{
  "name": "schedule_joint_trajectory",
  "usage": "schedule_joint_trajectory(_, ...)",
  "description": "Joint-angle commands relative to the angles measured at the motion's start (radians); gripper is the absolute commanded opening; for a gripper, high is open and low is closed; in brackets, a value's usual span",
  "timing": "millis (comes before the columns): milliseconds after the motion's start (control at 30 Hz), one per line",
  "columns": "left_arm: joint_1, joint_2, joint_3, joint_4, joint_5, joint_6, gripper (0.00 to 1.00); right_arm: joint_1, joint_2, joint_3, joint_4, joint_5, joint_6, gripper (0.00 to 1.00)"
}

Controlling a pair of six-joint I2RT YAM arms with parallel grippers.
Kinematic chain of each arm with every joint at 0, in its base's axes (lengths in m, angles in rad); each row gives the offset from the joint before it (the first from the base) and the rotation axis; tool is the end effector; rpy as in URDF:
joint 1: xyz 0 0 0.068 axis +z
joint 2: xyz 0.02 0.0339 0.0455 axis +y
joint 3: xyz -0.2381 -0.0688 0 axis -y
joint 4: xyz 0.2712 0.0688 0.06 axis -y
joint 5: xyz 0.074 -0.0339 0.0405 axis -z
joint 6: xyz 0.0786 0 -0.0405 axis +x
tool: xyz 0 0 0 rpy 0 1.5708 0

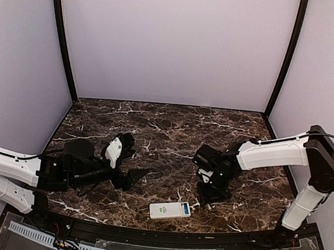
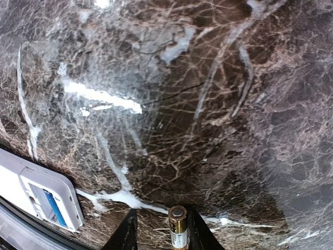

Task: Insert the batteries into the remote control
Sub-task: Place the battery at the center of the board, then pick up the battery at the center of the board.

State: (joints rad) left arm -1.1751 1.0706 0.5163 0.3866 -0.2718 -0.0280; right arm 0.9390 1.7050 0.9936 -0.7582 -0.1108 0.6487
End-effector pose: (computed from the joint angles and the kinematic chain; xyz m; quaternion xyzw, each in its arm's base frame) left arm 0.1411 -0.2831 0.2057 0.3372 0.6831 -0.2766 0.5858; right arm 0.1771 0.2568 0.0665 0.1470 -0.9863 -0.0748 0.0040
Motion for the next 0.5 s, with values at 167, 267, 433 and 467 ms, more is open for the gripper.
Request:
schedule_joint_trajectory(167, 0.006, -0.041, -0.027, -0.022, -0.009, 0.005, 0.82, 0.061, -0.007, -0.119, 0.024, 0.075, 0.086, 0.30)
schedule_joint_trajectory(267, 0.006, -0.040, -0.032, -0.027, -0.010, 0.009, 0.82, 0.095, -0.021, -0.126, 0.005, 0.095, 0.124, 0.29)
schedule_joint_trajectory(433, 0.006, -0.015, -0.033, -0.049, 0.022, 0.020, 0.80, 0.125, -0.023, -0.130, -0.011, 0.095, 0.160, 0.25)
schedule_joint_trajectory(467, 0.005, 0.000, -0.032, -0.067, 0.043, 0.054, 0.79, 0.127, -0.021, -0.130, -0.016, 0.095, 0.165, 0.24)
